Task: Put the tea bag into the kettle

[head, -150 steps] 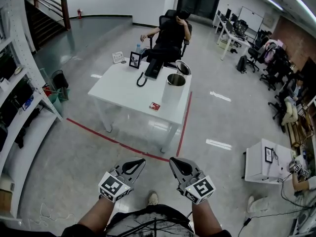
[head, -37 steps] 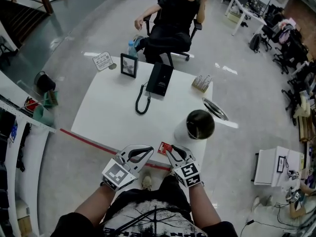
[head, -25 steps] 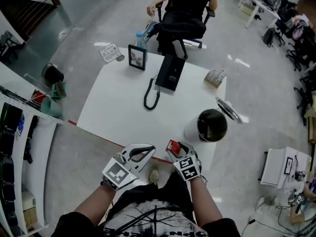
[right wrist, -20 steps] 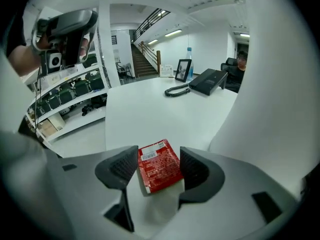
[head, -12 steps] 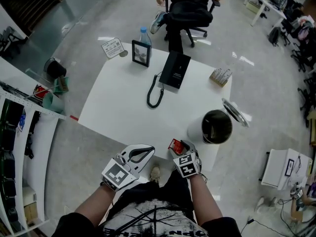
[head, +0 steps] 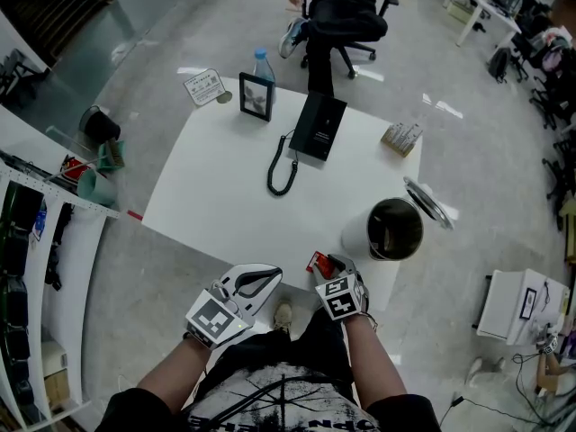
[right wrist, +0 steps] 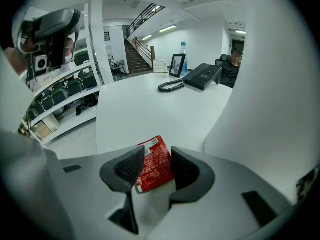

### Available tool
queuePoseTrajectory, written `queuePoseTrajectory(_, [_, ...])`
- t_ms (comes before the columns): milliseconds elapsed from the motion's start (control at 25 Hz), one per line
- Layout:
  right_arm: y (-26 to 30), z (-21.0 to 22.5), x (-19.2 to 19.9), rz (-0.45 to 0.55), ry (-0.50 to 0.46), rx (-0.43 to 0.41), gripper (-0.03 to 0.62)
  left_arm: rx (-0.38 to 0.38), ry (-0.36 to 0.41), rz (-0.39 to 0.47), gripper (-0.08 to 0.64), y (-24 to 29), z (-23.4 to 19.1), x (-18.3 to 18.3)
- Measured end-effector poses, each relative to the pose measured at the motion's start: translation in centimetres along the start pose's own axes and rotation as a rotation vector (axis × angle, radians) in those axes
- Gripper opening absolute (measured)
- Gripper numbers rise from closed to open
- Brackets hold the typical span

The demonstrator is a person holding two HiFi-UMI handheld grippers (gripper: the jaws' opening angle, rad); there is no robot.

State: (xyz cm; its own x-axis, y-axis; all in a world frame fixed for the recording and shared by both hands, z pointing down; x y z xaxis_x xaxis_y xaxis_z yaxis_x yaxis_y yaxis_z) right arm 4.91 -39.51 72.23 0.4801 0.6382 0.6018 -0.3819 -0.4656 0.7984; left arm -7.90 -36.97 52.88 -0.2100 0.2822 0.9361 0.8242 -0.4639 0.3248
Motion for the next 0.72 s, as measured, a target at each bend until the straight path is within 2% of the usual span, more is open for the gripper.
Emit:
queuePoseTrajectory(160, [-0.04,-0.22,-0.12,-0.016,-0.021,-0.001,0.138,-0.001,-0.003,0.001,0.009,-0.09,0.05,0.06])
queuePoseTrajectory(280, [-0.09,-0.63,-0.05,-0.018,-0.064,0.016,0.043,-0.002,-0.007,0.006,0.008,-0.09,0.18,0.11])
queuePoseTrajectory(360, [-0.09,-0.78,0.04,-0.013,-0.086,0.024,0.037,-0.003,-0.004,0.007,0.008,-0.10,0.24,0.09])
queuePoseTrajectory(720, [0.09,-0.57,0.10,0.007,-0.049,-0.009,0.035,-0.014,-0.004,0.005,0.008,-0.14,-0.03,0.08])
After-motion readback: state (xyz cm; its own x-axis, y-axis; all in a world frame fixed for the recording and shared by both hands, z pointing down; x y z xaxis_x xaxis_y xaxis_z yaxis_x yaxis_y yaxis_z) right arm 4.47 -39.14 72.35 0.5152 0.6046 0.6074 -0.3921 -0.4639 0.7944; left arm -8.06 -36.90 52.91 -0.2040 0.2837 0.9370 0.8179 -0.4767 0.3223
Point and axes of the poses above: the fingertips, and each gripper's own axes: y forward along the fingers, z to its right, x out of its underside, the point moved 3 cm from there along -y, backward along the fingers, and after that the axes turned 1 degree about x, right-handed, at the moved point
